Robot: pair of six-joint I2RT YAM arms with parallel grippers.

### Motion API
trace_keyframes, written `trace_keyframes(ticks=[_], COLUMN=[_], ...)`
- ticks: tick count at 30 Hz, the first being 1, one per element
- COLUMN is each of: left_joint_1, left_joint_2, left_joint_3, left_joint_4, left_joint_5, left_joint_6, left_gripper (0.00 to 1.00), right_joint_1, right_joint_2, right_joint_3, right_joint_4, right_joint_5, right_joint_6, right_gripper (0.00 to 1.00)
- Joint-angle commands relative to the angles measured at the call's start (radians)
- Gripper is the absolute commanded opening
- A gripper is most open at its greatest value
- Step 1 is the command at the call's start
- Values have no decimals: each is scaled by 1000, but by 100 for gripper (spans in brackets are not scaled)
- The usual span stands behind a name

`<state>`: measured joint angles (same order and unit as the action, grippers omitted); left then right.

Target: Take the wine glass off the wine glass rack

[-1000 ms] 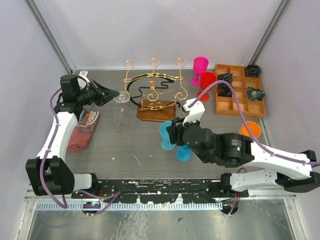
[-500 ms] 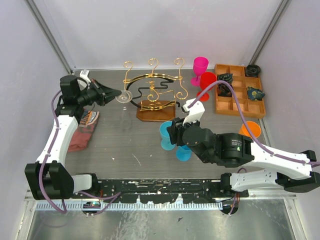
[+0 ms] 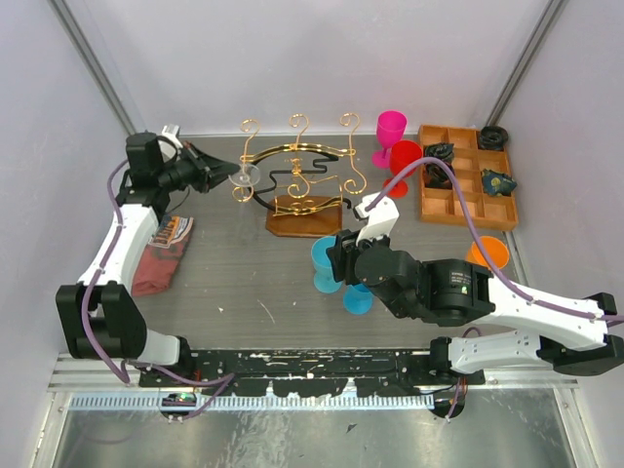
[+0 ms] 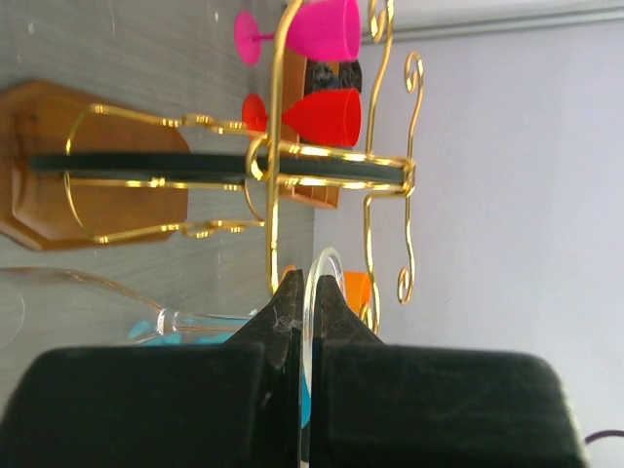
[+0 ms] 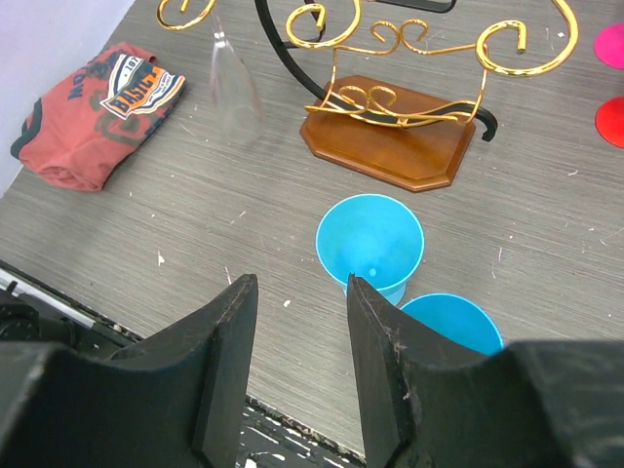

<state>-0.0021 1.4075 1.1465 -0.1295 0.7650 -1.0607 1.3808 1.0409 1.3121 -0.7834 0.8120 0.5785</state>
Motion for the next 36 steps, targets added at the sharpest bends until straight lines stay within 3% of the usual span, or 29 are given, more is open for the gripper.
trace_keyframes(ticks=[1, 8, 17, 22, 26, 36], left_joint_1=[39, 161, 177, 115, 19, -41], left_joint_2=[18, 59, 233, 351, 472, 785], left_joint_3=[125, 211, 497, 706, 889, 1141], left_joint_4=[-10, -37, -352, -571, -761, -945], left_joint_5=[-24, -23, -260, -564, -910, -1443], left_joint_6=[60, 51, 291, 470, 614, 753], left_gripper=[0, 0, 0, 0, 0, 0], right_joint_1=[-2, -2, -2, -3, -3, -3], right_joint_2=[-15, -40, -5, 31, 70, 58], right_joint_3=[12, 1, 46, 77, 83, -11], right_joint_4=[2, -5, -8, -6, 4, 106], right_joint_5=[32, 44, 5, -21, -57, -231], right_joint_6=[13, 14, -40, -89, -108, -71], right_gripper=[47, 47, 47, 48, 48, 48])
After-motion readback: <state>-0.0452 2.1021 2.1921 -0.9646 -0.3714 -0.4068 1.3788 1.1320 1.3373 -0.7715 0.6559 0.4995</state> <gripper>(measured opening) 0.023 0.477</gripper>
